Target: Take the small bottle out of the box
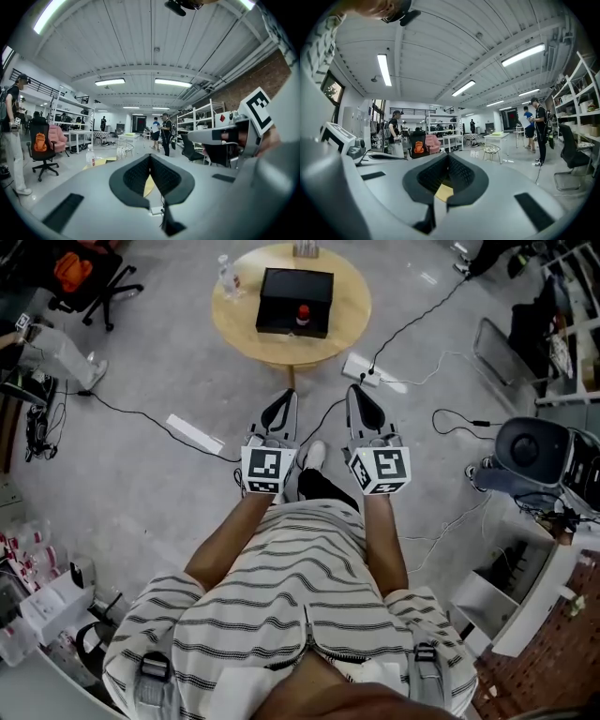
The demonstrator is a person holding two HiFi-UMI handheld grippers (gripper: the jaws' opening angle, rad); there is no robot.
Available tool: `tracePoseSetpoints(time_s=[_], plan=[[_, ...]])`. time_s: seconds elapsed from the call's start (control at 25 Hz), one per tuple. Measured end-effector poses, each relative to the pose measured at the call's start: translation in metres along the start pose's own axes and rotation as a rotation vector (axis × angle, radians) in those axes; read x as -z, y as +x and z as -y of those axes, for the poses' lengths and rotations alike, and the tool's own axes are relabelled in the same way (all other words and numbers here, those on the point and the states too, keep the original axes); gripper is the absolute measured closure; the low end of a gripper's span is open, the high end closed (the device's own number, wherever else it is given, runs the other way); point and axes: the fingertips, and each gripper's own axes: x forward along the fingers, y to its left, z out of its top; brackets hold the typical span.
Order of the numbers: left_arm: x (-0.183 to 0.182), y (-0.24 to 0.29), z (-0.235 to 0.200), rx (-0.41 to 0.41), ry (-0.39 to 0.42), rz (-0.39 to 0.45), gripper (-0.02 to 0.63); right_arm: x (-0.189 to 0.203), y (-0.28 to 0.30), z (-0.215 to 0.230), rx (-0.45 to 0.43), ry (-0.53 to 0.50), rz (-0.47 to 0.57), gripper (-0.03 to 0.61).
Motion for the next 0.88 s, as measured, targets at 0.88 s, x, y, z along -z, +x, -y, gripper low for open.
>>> tracePoseSetpoints(time_s=[0.88], plan=[[-0.025, 0.118, -0.017, -0.120, 0.013, -0.010, 0.592, -0.020, 0.086, 0.086, -0.125, 0.002, -0.001, 0.568]])
